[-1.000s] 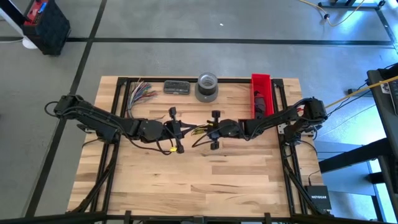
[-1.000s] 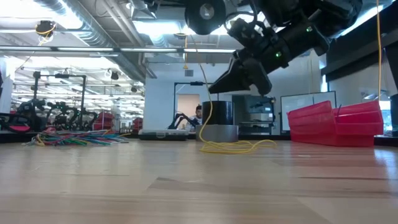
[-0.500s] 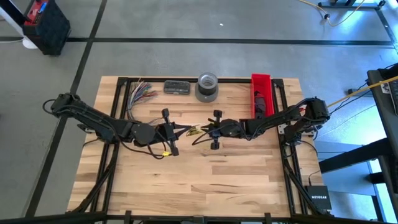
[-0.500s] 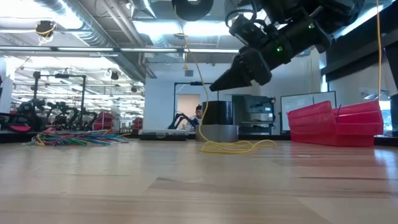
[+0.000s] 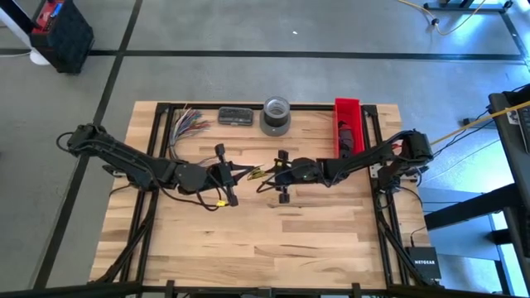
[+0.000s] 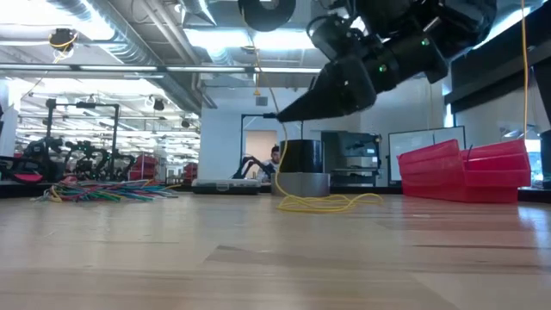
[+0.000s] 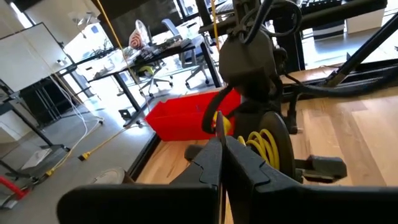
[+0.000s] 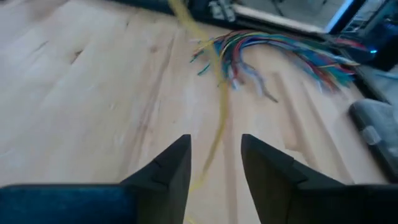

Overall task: Coil cords
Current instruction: Coil the yellow wire into the black spool

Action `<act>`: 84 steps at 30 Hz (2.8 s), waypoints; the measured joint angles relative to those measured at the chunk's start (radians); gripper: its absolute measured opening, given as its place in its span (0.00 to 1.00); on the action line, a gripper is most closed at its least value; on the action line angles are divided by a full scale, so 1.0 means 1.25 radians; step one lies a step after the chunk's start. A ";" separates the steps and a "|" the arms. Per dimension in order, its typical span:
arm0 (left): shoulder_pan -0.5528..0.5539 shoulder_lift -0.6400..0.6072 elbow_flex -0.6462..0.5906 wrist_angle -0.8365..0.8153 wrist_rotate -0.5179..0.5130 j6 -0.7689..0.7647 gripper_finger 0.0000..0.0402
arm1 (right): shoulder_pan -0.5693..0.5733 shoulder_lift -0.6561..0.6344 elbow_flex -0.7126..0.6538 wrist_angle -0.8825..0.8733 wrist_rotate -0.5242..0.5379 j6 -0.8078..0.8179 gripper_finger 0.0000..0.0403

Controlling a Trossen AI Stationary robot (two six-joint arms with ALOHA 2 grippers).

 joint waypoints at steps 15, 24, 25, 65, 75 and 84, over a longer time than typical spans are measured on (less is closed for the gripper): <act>-0.002 0.000 0.000 -0.011 0.001 -0.003 0.00 | 0.027 -0.068 0.042 -0.184 0.232 -0.132 0.05; 0.000 0.001 0.000 -0.047 0.001 -0.004 0.00 | 0.034 -0.248 0.042 -0.363 0.279 -0.039 0.03; 0.004 0.004 0.000 -0.055 0.001 0.000 0.00 | 0.034 -0.261 0.041 -0.365 0.273 -0.017 0.04; 0.121 0.124 0.000 0.053 0.053 -0.038 0.00 | 0.085 -0.120 0.041 0.052 0.066 0.129 0.03; 0.125 0.124 0.000 0.052 0.052 -0.051 0.00 | 0.085 -0.064 0.041 0.112 0.121 0.031 0.03; 0.126 0.124 0.000 0.047 0.052 -0.046 0.00 | 0.085 -0.043 0.041 0.107 0.140 -0.035 0.03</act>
